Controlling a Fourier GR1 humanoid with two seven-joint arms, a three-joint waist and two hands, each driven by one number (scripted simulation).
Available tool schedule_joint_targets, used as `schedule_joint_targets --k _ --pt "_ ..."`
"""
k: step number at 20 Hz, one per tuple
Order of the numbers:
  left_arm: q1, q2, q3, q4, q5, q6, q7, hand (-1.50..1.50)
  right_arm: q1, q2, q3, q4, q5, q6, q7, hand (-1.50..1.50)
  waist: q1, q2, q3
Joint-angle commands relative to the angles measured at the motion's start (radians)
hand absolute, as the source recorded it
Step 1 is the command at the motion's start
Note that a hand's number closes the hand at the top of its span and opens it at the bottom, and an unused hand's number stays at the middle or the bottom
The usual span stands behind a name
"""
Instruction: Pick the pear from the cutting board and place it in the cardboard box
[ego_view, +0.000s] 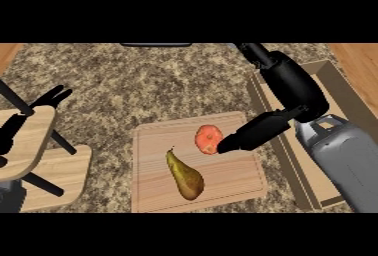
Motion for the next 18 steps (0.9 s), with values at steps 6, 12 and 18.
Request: schedule_joint_targets --k 6,12,18 --pt "-0.059 0.041 -0.095 -0.106 -0.102 -0.146 -0.178 0.00 -0.081 -0.139 0.167 -0.092 0.238 0.150 -0.208 -1.50 -0.018 0.015 0.030" --pt "-0.052 0.003 -0.085 -0.128 -0.146 -0.159 -0.180 0.00 -0.150 -0.215 0.275 -0.127 0.386 0.230 -0.190 -1.50 -0.033 0.010 0.029" --pt "-0.023 -0.010 -0.082 -0.113 -0.177 -0.166 -0.202 0.00 -0.242 -0.202 0.462 -0.179 0.542 0.354 -0.054 -1.50 -0.035 0.005 0.024"
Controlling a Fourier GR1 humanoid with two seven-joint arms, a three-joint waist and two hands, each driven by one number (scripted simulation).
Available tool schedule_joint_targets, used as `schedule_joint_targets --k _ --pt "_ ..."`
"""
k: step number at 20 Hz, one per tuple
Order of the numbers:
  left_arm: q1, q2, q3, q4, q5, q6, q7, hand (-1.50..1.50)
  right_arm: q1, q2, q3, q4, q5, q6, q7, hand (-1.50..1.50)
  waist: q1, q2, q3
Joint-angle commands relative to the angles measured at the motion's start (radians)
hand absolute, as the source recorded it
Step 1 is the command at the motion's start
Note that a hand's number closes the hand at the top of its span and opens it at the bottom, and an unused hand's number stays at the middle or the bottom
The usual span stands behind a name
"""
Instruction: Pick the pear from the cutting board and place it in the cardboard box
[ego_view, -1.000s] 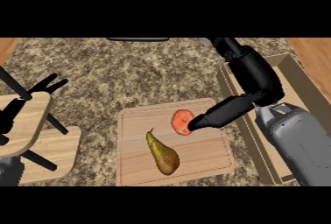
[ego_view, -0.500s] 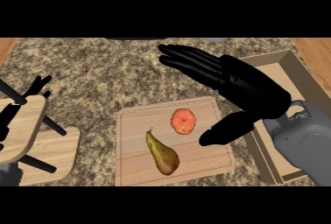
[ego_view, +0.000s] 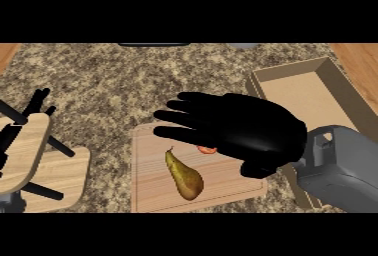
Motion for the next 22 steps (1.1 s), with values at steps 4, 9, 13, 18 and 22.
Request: schedule_joint_targets --k 4,9,13,18,22 --pt "-0.057 0.034 -0.136 -0.038 -0.091 -0.133 -0.166 0.00 -0.083 0.024 0.169 -0.065 0.145 0.135 0.164 -1.50 -0.033 -0.004 0.015" --pt "-0.051 0.027 -0.132 -0.075 -0.100 -0.132 -0.152 0.00 -0.071 0.118 0.273 -0.097 0.208 0.189 0.333 -1.50 -0.037 -0.006 0.017" --pt "-0.017 0.020 -0.136 -0.082 -0.117 -0.142 -0.178 0.00 -0.048 0.156 0.319 -0.086 0.233 0.240 0.442 -1.50 -0.035 -0.001 0.018" --pt "-0.025 0.010 -0.134 -0.055 -0.124 -0.147 -0.189 0.00 -0.023 0.231 0.345 -0.119 0.234 0.278 0.550 -1.50 -0.050 0.002 0.018" --pt "-0.037 0.005 -0.136 -0.056 -0.155 -0.124 -0.194 0.00 -0.004 0.288 0.397 -0.095 0.294 0.275 0.631 -1.50 -0.048 0.006 0.019"
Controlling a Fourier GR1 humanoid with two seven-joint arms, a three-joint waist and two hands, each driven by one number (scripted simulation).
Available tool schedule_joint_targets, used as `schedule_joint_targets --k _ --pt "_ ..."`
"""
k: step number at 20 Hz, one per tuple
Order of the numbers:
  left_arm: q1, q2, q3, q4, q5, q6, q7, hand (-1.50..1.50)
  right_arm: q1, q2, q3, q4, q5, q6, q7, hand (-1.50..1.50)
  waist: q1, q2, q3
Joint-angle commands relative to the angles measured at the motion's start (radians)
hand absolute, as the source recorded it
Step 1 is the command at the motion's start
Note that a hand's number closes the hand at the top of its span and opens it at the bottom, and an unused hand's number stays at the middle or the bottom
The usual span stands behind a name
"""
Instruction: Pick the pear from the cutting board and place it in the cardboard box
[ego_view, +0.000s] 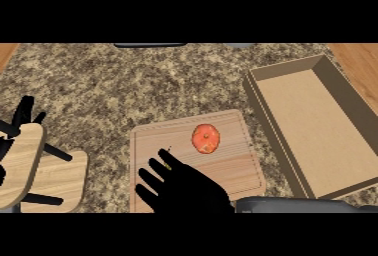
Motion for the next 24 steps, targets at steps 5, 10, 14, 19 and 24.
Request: schedule_joint_targets --k 5,10,14,19,24 --pt "-0.088 0.017 -0.168 -0.016 -0.037 -0.157 -0.126 0.00 0.037 0.057 0.058 0.029 0.101 -0.023 0.106 -1.50 -0.015 0.013 0.012" --pt "-0.113 0.025 -0.155 -0.011 -0.046 -0.179 -0.107 0.00 0.040 0.128 0.095 0.048 0.134 -0.010 0.155 -1.50 -0.017 0.012 0.012" --pt "-0.109 0.018 -0.153 -0.013 -0.042 -0.189 -0.114 0.00 0.041 0.129 0.118 0.099 0.179 -0.019 0.165 -1.50 -0.007 0.014 0.012" --pt "-0.136 0.011 -0.154 0.002 -0.052 -0.193 -0.102 0.00 0.046 0.138 0.109 0.169 0.195 -0.044 0.149 -1.50 -0.009 0.023 0.013" --pt "-0.092 0.009 -0.150 -0.005 -0.045 -0.207 -0.151 0.00 0.079 0.184 0.134 0.213 0.204 -0.067 0.141 -1.50 0.015 0.019 0.012"
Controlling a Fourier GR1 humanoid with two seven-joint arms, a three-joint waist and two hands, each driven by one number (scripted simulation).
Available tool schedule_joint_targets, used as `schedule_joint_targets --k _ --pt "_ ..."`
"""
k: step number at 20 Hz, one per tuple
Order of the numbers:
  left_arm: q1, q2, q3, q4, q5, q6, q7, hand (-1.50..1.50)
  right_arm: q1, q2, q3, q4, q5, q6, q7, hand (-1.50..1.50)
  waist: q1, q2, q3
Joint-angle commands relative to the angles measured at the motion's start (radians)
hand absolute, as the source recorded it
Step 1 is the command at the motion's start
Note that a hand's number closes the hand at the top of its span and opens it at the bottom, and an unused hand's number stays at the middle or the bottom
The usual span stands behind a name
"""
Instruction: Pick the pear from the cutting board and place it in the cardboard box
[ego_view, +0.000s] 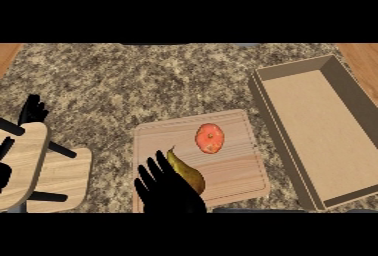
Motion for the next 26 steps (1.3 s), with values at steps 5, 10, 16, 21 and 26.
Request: schedule_joint_targets --k 5,10,16,21,26 --pt "-0.122 0.021 -0.144 -0.005 0.036 -0.178 -0.087 0.00 0.017 0.024 -0.001 0.072 0.014 -0.034 -0.036 -1.50 -0.029 0.008 0.005" --pt "-0.092 0.027 -0.141 -0.005 0.038 -0.185 -0.107 0.00 0.015 0.042 0.026 0.157 0.071 -0.069 -0.031 -1.50 -0.011 0.006 0.004" --pt "-0.098 0.011 -0.162 -0.012 0.009 -0.166 -0.103 0.00 0.041 0.006 0.026 0.192 0.085 -0.124 -0.080 -1.50 -0.025 0.008 0.005" --pt "-0.115 0.017 -0.136 0.018 0.025 -0.171 -0.110 0.00 0.029 0.011 0.034 0.219 0.083 -0.125 -0.139 1.50 -0.027 0.010 0.004" --pt "-0.118 0.018 -0.148 0.002 0.010 -0.176 -0.098 0.00 -0.002 0.019 0.060 0.224 0.130 -0.210 -0.227 1.50 -0.019 0.008 0.005"
